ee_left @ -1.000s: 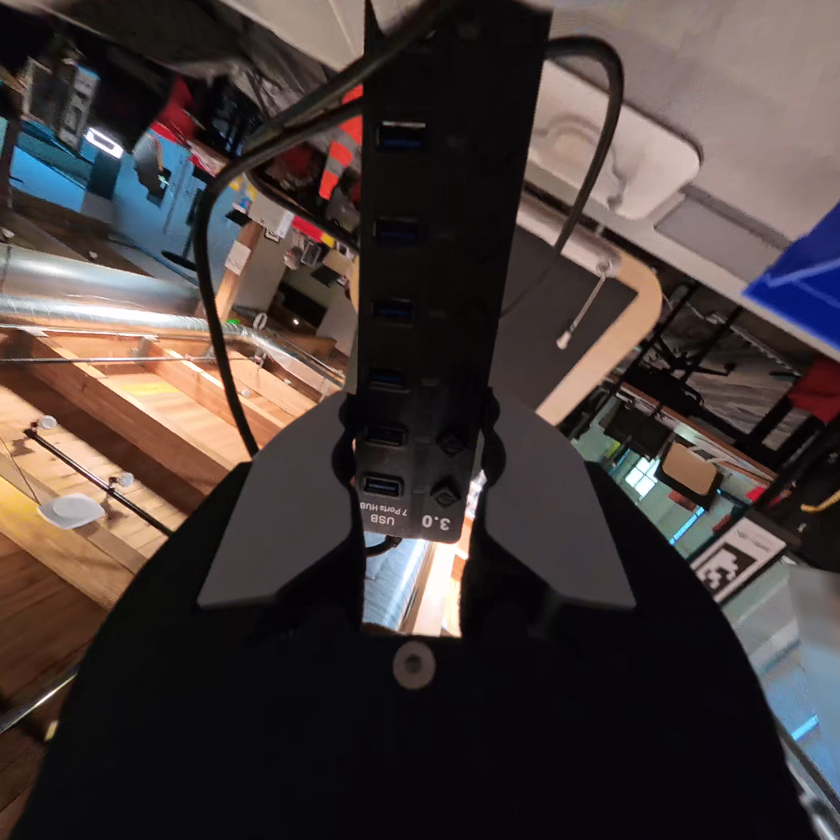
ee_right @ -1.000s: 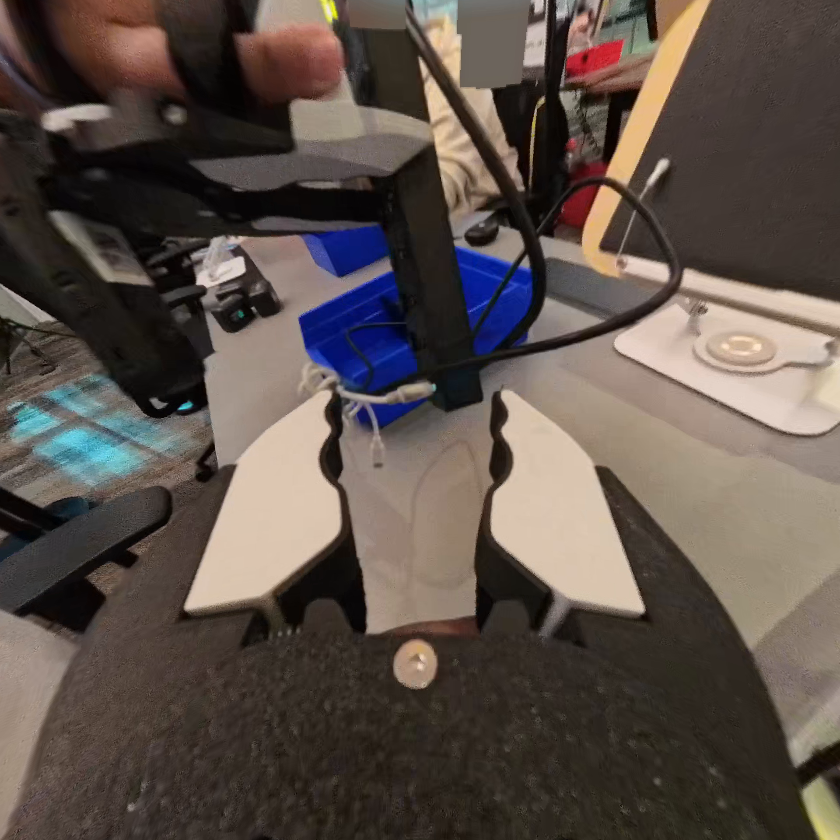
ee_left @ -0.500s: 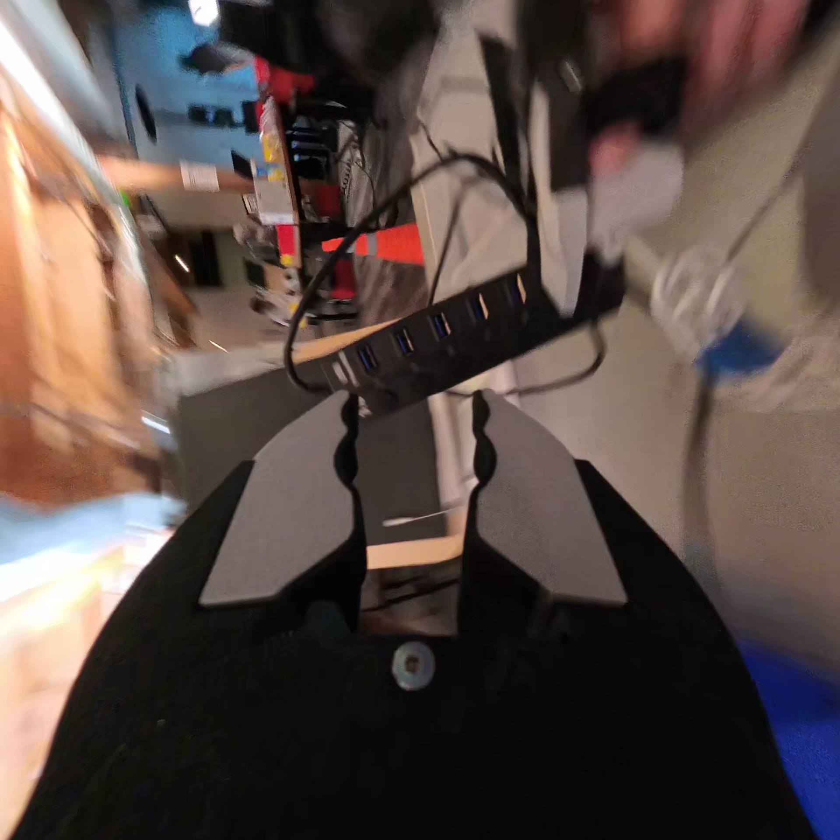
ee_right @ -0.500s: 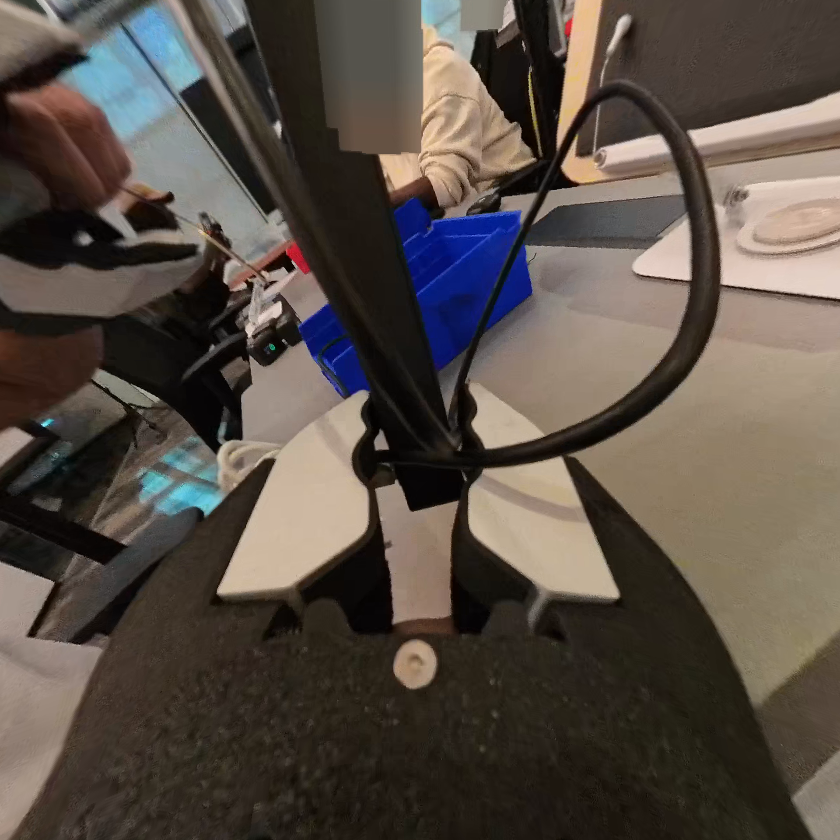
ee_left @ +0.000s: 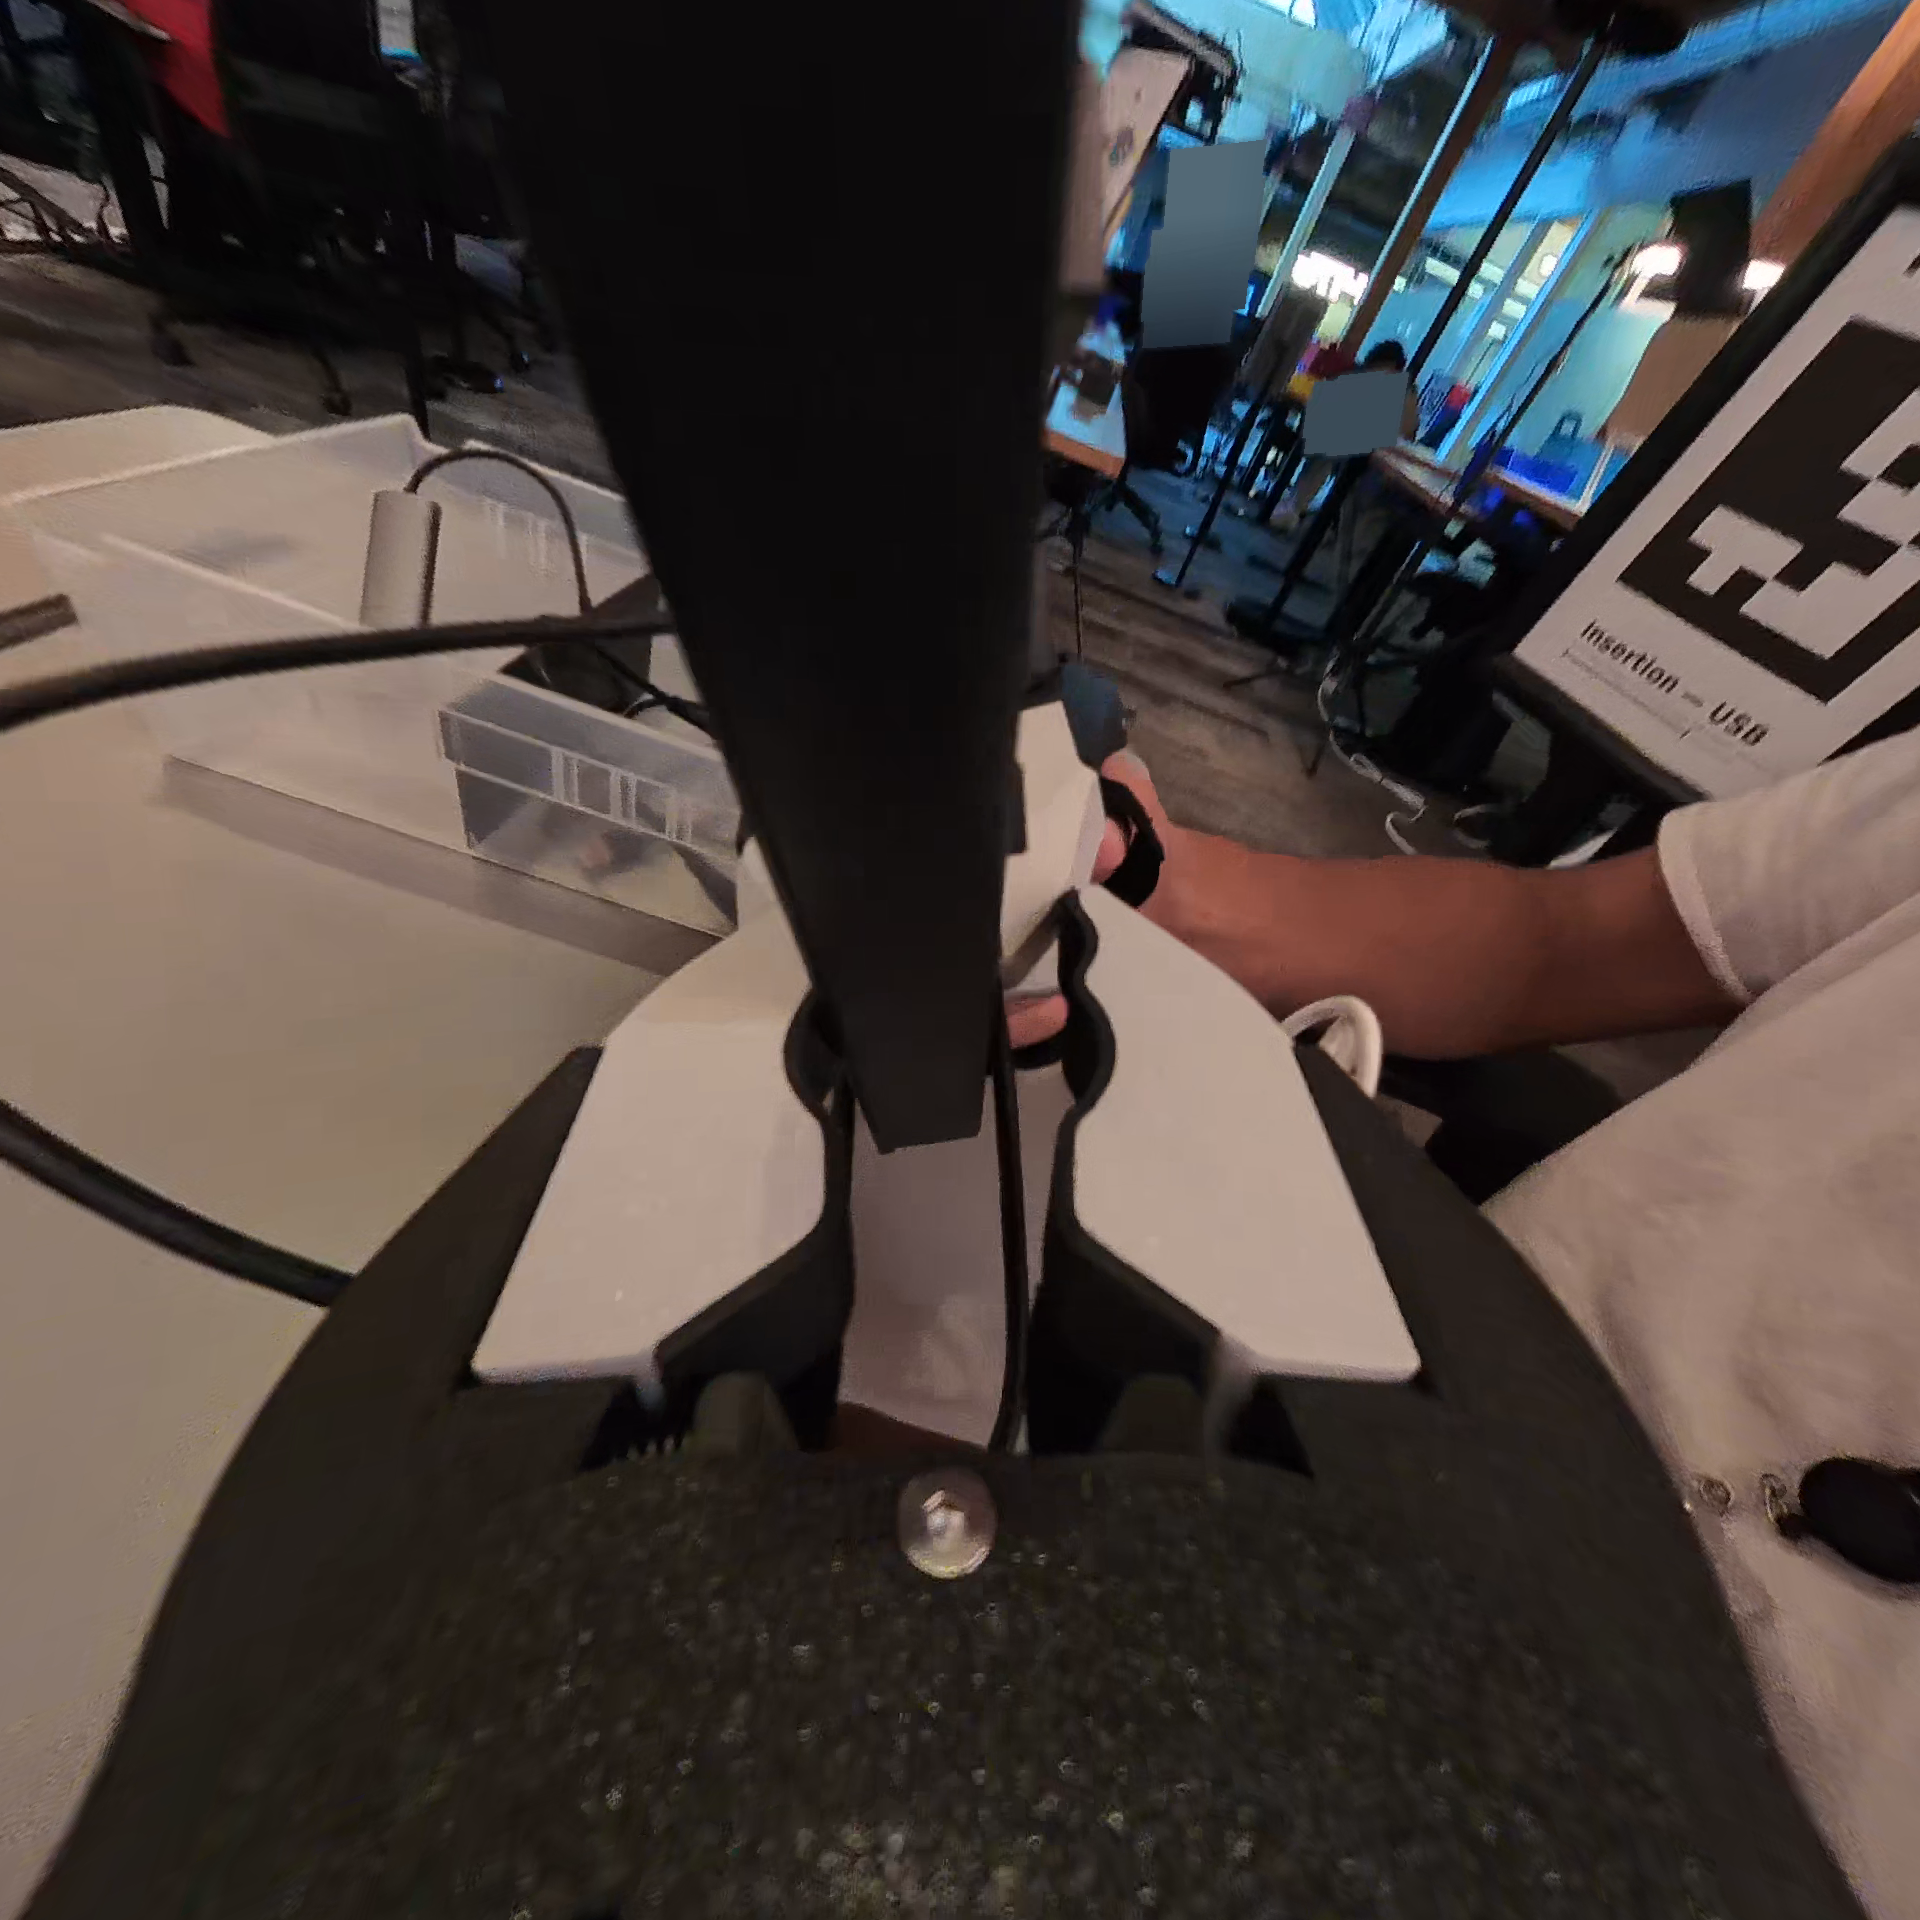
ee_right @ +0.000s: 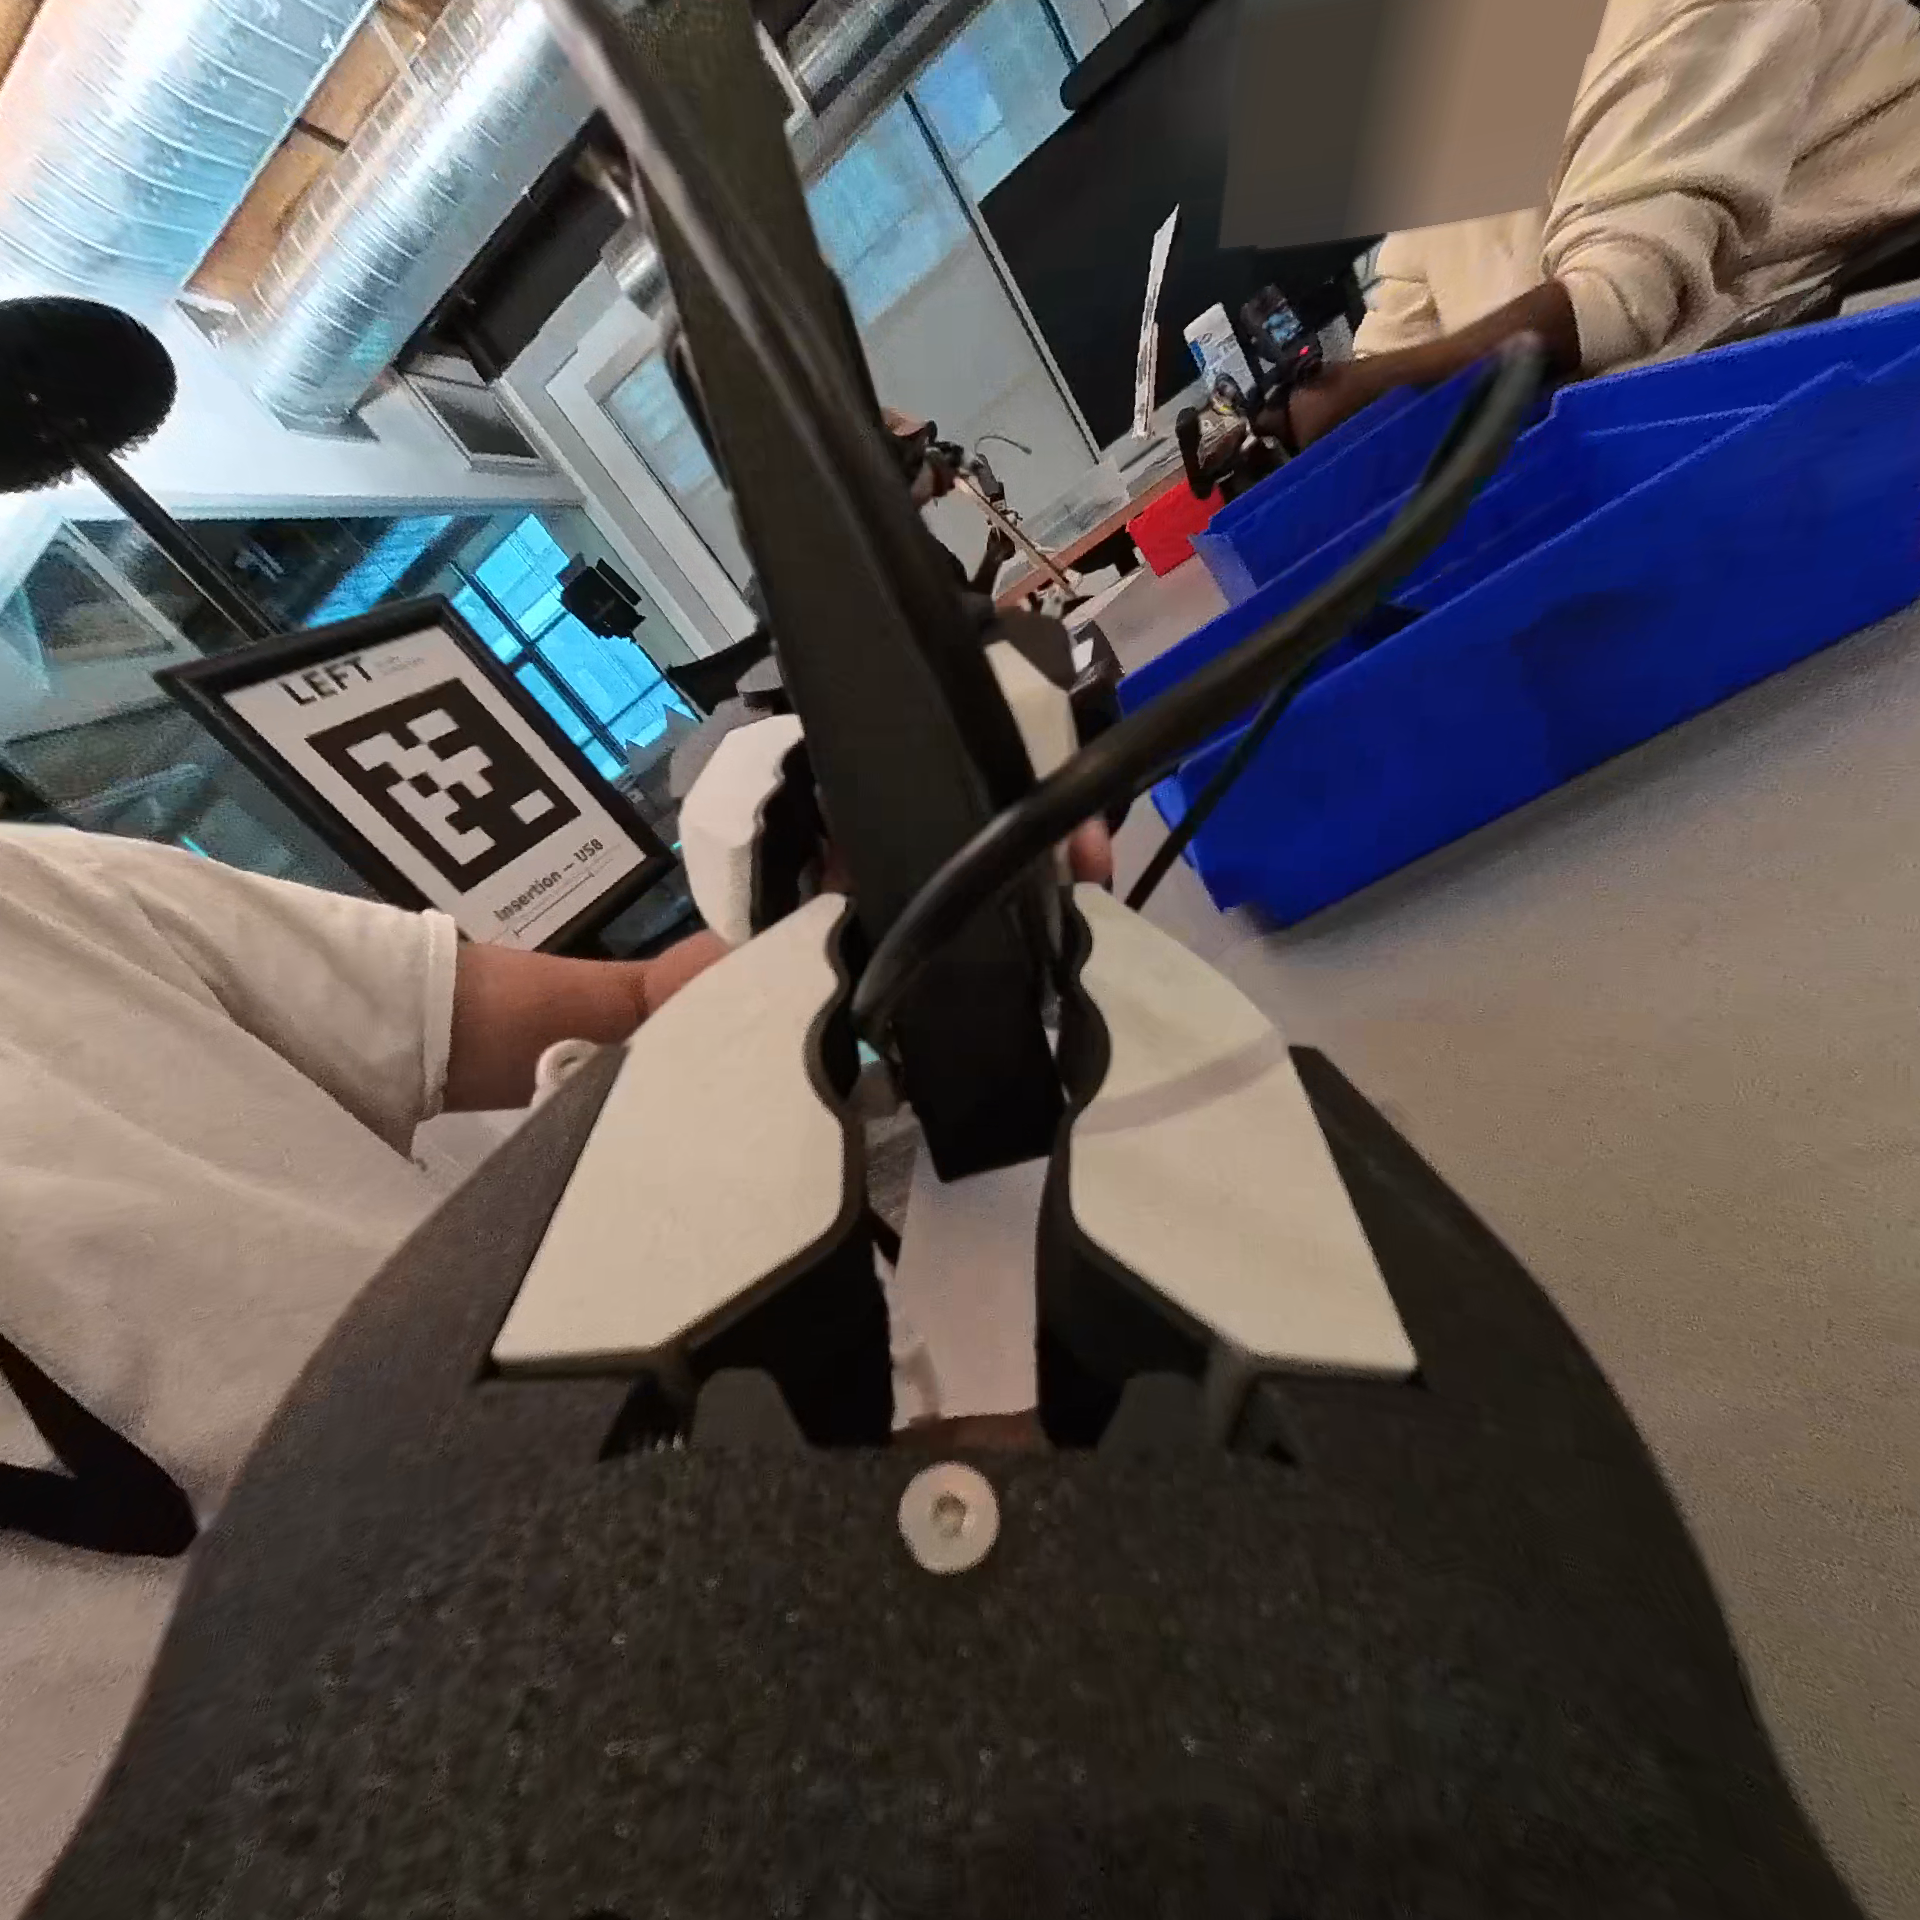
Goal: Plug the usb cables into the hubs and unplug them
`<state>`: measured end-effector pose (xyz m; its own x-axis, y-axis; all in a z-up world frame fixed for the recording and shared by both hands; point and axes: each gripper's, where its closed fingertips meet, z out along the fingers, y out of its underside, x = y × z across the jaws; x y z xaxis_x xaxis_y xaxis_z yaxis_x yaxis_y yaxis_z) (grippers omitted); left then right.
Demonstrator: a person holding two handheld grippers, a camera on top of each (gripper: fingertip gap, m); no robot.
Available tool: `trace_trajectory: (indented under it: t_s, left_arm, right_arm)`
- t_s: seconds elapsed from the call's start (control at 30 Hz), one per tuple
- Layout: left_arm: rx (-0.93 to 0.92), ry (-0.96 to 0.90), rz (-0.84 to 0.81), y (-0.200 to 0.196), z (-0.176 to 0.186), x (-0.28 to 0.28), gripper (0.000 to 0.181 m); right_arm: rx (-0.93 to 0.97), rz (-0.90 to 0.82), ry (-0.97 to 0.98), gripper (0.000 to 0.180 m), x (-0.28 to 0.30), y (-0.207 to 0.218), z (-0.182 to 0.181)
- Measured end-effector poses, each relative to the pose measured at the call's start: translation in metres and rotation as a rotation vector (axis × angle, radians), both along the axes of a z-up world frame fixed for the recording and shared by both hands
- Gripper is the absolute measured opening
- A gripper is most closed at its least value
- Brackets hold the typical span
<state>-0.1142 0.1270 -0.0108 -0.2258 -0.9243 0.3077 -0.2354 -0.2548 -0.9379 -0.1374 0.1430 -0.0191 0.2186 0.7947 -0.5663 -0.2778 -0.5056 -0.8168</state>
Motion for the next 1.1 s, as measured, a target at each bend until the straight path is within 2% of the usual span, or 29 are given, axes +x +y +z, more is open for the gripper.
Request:
trace_trajectory:
  t_s: [0.23, 0.37, 0.43, 0.47, 0.53, 0.63, 0.73, 0.8, 0.87, 0.97, 1.1]
  left_arm:
    - [-0.155, -0.068, 0.011, 0.011, -0.009, -0.016, 0.03]
    - [-0.195, -0.042, 0.075, 0.022, -0.017, -0.019, 0.027]
    - [-0.168, -0.003, 0.141, 0.032, -0.024, -0.022, 0.024]
    - [-0.148, 0.01, 0.199, 0.038, -0.026, -0.025, 0.024]
    - [-0.123, 0.03, 0.307, 0.045, -0.028, -0.036, 0.024]
    - [-0.079, 0.062, 0.427, 0.046, -0.047, -0.045, 0.024]
    - [-0.129, 0.071, 0.544, 0.053, -0.068, -0.048, 0.023]
    - [-0.206, 0.051, 0.54, 0.051, -0.07, -0.047, 0.026]
    - [-0.206, 0.033, 0.536, 0.048, -0.069, -0.046, 0.023]
    - [-0.193, 0.02, 0.517, 0.041, -0.065, -0.042, 0.026]
    - [-0.171, 0.02, 0.507, 0.038, -0.066, -0.04, 0.023]
  right_arm:
    - [-0.127, 0.052, 0.166, 0.032, -0.011, 0.002, -0.012]
    - [-0.187, -0.015, 0.184, 0.035, -0.013, 0.013, -0.022]
    - [-0.211, -0.089, 0.1, 0.039, -0.011, 0.019, -0.031]
    - [-0.2, -0.152, 0.046, 0.05, -0.006, 0.022, -0.033]
    - [-0.118, -0.275, -0.049, 0.039, 0.011, 0.019, -0.03]
    - [0.022, -0.478, -0.24, 0.04, 0.027, 0.01, -0.031]
    - [0.144, -0.541, -0.562, 0.039, 0.015, 0.0, -0.062]
    - [0.2, -0.554, -0.75, 0.041, 0.007, -0.004, -0.088]
    - [0.25, -0.55, -0.863, 0.046, -0.007, -0.004, -0.098]
    - [0.351, -0.637, -0.88, 0.032, -0.014, -0.001, -0.082]
    - [0.295, -0.629, -0.853, 0.032, -0.014, -0.001, -0.085]
